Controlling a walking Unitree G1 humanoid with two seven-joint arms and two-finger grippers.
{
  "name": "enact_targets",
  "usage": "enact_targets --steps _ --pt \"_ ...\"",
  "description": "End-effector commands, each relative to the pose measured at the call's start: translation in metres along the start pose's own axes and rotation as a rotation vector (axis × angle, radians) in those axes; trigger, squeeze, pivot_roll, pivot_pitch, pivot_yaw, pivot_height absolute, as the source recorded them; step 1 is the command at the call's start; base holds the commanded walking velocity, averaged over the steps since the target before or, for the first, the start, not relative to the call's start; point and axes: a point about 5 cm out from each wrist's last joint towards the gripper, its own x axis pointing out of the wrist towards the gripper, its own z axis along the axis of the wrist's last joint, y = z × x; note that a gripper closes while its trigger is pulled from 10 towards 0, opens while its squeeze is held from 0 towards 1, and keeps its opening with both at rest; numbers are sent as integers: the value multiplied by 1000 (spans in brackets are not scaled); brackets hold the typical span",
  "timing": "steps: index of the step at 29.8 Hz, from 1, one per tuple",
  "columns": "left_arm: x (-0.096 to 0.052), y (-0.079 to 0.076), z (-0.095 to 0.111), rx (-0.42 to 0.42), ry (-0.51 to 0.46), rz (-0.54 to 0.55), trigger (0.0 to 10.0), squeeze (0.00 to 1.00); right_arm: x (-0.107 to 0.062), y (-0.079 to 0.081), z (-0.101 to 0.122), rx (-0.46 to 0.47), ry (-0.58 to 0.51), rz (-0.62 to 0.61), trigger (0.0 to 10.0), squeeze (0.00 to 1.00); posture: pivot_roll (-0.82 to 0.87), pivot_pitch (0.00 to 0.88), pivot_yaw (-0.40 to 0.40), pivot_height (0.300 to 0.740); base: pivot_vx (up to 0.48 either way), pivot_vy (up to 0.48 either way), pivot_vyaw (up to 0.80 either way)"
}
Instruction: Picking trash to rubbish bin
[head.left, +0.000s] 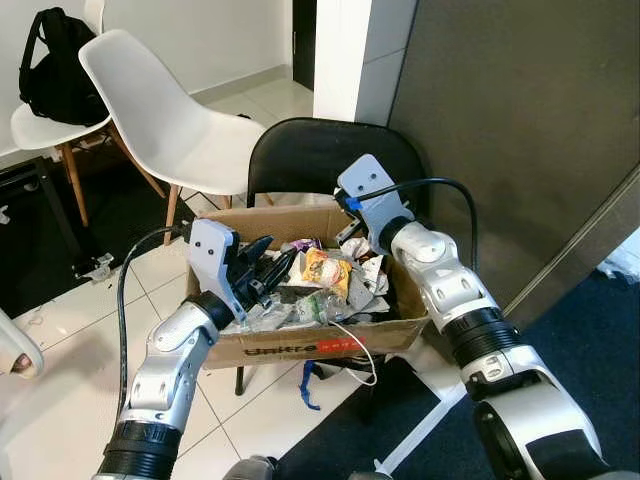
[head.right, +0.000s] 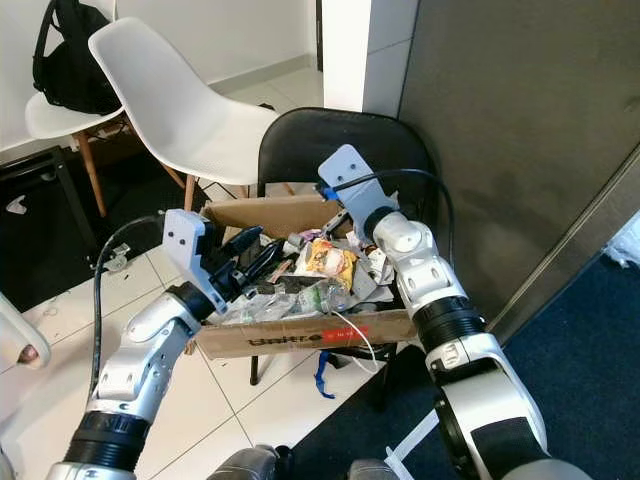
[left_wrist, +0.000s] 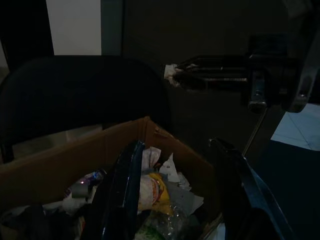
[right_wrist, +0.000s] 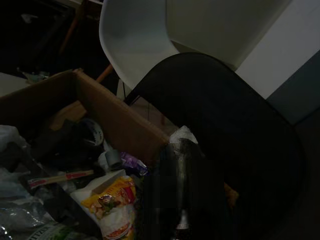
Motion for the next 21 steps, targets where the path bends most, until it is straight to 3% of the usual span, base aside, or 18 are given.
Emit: enact_targets --steps 1,18,21 --pt "-2 0 1 12 15 -10 10000 0 2 0 2 23 -17 13 10000 1000 -6 0 -31 740 0 0 0" --pt "2 -4 2 7 15 -20 10000 0 2 -2 3 42 -35 4 10000 1000 -6 0 -33 740 0 0 0" --pt "3 -4 3 6 11 -21 10000 0 1 -4 4 87 -53 14 10000 1000 -6 0 -33 740 0 0 0"
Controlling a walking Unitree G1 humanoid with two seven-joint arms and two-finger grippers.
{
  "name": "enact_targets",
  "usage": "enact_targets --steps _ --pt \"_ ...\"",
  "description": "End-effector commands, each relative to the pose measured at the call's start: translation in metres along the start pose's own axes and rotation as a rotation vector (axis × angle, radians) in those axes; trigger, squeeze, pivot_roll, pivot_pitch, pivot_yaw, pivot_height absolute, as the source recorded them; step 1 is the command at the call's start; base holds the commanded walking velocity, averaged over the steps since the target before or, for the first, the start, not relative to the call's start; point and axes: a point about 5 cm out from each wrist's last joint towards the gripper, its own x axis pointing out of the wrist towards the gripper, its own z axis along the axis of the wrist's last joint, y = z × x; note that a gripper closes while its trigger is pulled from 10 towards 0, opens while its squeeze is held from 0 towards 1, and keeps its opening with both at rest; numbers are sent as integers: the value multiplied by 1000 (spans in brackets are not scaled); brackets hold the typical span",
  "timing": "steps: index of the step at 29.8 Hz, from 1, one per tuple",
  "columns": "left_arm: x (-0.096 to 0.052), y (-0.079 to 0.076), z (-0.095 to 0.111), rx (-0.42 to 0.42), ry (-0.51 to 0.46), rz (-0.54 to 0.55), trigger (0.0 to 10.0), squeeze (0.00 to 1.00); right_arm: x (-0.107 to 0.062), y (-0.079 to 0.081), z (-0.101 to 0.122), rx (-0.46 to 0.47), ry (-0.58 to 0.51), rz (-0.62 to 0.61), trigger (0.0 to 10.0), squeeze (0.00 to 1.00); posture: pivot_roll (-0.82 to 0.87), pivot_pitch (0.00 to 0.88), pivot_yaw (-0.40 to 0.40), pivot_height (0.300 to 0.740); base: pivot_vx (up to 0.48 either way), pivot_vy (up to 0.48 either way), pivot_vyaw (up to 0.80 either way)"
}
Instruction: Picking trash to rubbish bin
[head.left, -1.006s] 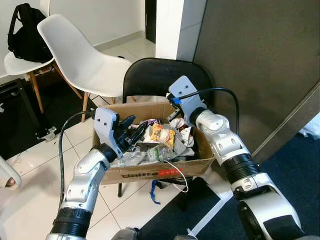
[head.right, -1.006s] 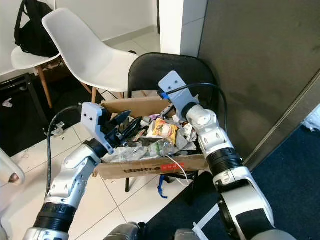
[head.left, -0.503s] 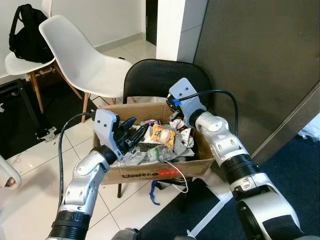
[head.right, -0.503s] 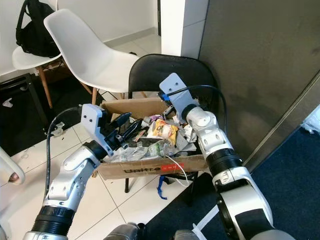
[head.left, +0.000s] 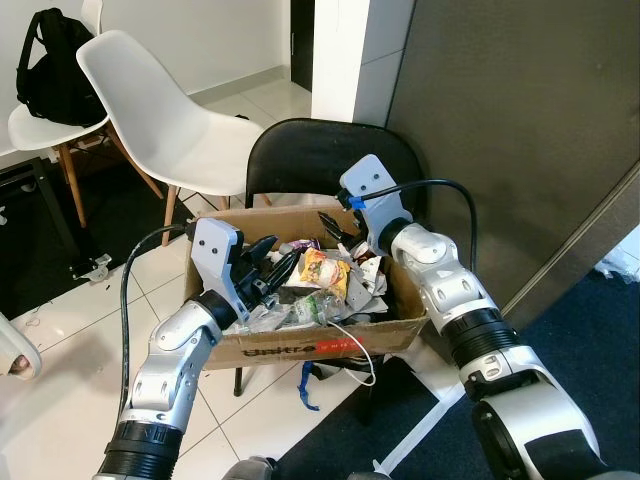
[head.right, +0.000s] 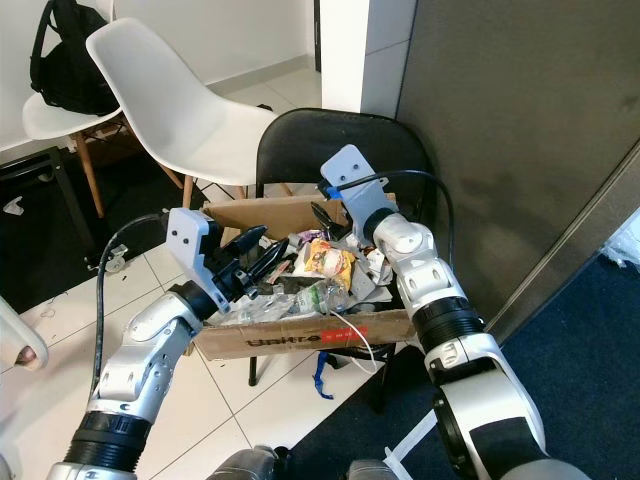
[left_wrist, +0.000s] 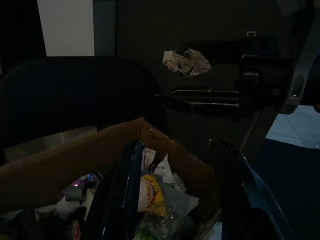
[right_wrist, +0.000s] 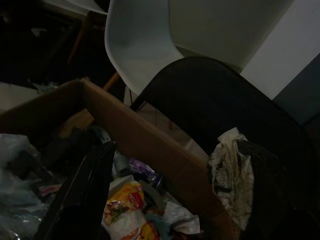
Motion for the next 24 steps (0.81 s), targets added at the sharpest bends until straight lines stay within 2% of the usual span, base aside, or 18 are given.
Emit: enact_targets --steps 1,2,3,4,7,10,11,17,24 --pt "0 0 1 7 6 -3 10000 0 1 -3 5 25 -24 0 10000 1000 -6 0 -33 740 0 0 0" --pt "1 0 2 7 3 -3 10000 0 1 -4 6 46 -33 7 10000 761 -2 0 -29 740 0 0 0" --pt "1 0 2 7 3 -3 10000 0 1 -4 6 46 -33 7 10000 761 -2 0 -29 740 0 0 0" --pt "2 0 4 5 -3 -2 10000 0 -1 -5 7 52 -50 30 10000 0 -2 0 -27 740 0 0 0" --pt "3 1 8 -2 -18 1 10000 0 -11 -4 11 74 -135 144 10000 0 -4 0 -22 740 0 0 0" --pt "5 2 11 -13 -33 0 10000 0 -23 -5 14 139 -206 231 10000 0 -9 0 -17 740 0 0 0" --pt "7 1 13 -18 -43 -5 10000 0 -32 -8 16 177 -251 287 10000 0 -10 0 -16 740 0 0 0" --pt "8 1 14 -18 -42 -12 10000 0 -37 -14 16 180 -263 302 10000 0 -12 0 -11 740 0 0 0" --pt "9 -1 13 -9 -33 -15 10000 0 -37 -25 12 153 -234 245 10000 0 -7 0 -14 740 0 0 0"
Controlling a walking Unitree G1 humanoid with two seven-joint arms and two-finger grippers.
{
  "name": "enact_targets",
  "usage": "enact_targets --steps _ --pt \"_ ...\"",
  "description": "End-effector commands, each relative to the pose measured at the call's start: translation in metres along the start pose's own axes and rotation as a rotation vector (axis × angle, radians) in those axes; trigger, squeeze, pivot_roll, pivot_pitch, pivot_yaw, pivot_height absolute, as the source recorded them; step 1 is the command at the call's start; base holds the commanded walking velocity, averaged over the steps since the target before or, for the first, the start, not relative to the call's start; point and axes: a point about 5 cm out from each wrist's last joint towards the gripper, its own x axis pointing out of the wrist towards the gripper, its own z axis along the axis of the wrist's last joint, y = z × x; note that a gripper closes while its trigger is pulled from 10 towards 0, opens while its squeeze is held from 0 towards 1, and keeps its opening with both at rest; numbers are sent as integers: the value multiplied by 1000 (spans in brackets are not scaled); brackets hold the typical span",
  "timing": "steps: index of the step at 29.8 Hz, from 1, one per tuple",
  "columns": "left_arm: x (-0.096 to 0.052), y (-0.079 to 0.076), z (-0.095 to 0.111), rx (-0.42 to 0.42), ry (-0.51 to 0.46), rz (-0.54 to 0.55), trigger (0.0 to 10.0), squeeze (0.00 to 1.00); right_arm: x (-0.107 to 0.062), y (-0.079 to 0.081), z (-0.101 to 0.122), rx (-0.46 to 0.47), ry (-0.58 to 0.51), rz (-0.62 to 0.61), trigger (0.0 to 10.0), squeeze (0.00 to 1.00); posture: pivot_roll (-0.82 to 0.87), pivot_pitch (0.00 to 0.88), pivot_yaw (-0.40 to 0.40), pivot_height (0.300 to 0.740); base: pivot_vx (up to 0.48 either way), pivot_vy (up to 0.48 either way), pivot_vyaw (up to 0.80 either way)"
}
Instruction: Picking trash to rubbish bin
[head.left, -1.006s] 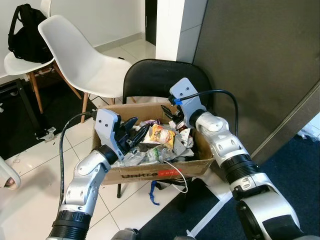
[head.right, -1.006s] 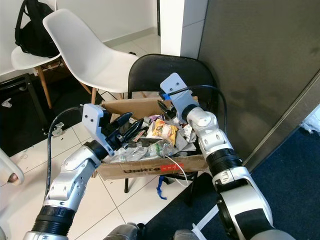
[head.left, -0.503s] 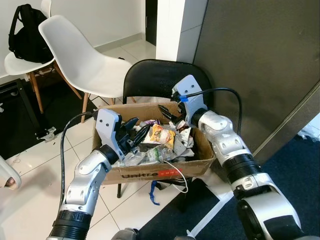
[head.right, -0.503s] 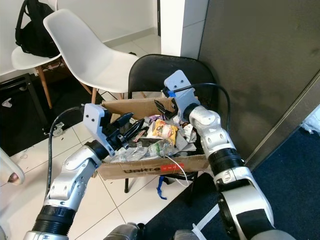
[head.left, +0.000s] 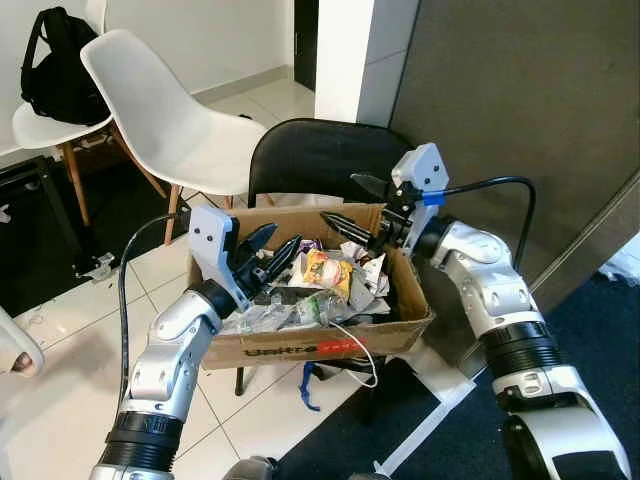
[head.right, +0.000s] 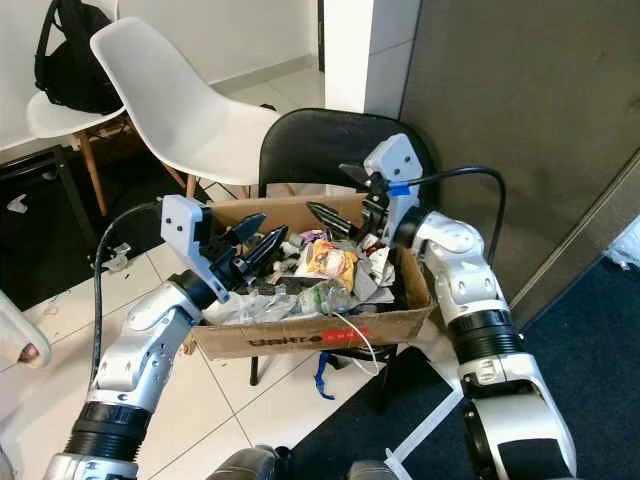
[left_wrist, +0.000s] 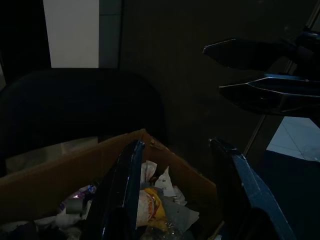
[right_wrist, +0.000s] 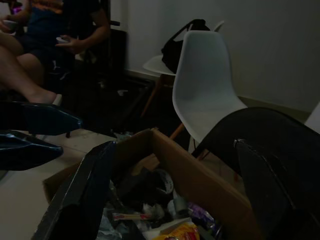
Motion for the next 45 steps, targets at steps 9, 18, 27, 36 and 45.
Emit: enact_targets --steps 9,18,27,36,45 --pt "16 4 -1 69 29 59 10000 0 6 23 23 229 -225 131 10000 0 -10 0 -17 740 0 0 0" --pt "31 4 -1 62 44 77 10000 0 9 56 3 235 -135 293 10000 0 -15 0 -20 740 0 0 0" --pt "36 4 -6 96 76 80 10000 0 6 26 -14 260 -44 33 10000 0 -12 0 -28 740 -183 0 0" --pt "37 4 -7 92 84 80 10000 0 5 24 -14 300 -80 4 10000 0 -13 0 -30 740 -408 0 0" --pt "37 3 -9 94 88 74 10000 0 6 23 -15 304 -82 -6 10000 0 -14 0 -31 740 -434 0 0"
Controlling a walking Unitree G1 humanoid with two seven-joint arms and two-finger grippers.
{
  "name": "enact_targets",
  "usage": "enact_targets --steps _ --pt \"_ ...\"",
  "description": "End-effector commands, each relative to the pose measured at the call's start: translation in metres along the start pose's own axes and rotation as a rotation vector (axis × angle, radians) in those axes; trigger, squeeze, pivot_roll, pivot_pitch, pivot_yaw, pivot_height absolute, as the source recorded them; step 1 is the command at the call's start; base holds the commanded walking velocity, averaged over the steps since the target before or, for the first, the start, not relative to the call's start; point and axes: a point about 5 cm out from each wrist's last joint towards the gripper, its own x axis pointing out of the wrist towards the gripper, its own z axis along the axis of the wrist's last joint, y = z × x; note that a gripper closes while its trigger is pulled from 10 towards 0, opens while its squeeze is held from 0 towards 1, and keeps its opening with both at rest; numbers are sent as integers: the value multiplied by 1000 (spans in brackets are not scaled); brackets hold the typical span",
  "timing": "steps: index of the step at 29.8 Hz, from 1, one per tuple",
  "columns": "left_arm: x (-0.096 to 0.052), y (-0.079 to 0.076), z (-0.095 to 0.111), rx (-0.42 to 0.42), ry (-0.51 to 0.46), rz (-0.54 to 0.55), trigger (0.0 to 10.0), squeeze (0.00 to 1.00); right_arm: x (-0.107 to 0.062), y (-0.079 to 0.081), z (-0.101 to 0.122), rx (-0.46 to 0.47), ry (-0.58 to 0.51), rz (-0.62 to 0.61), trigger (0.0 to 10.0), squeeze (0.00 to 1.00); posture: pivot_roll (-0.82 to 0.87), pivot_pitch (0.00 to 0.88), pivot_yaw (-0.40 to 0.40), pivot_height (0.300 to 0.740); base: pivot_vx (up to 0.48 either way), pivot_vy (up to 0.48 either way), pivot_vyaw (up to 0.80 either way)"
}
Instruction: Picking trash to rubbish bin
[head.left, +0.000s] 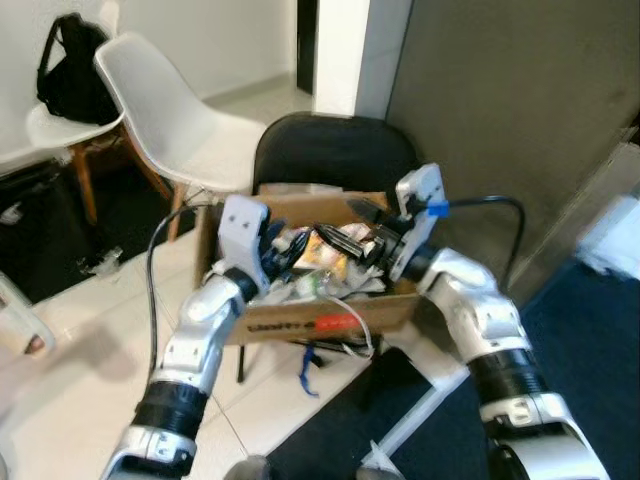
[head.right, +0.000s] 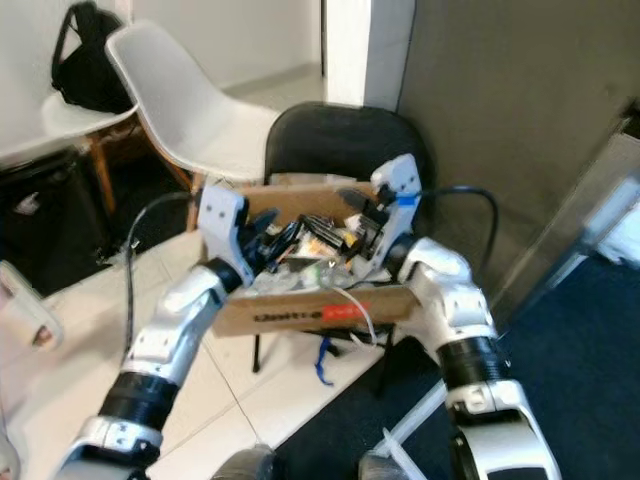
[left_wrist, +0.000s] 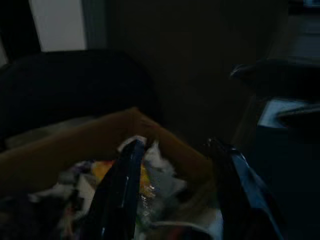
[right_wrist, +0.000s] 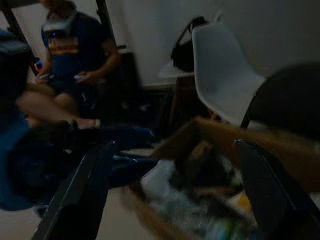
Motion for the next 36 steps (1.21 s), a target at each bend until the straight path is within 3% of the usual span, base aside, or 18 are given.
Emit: enact_targets --steps 1,36 --pt "-2 -2 -7 -4 22 -1 10000 0 2 1 2 -6 -5 8 10000 0 -14 0 -33 740 -439 0 0" --pt "0 -3 -8 -5 18 -17 10000 0 3 0 0 -20 4 6 10000 0 -21 0 -32 740 -440 0 0"
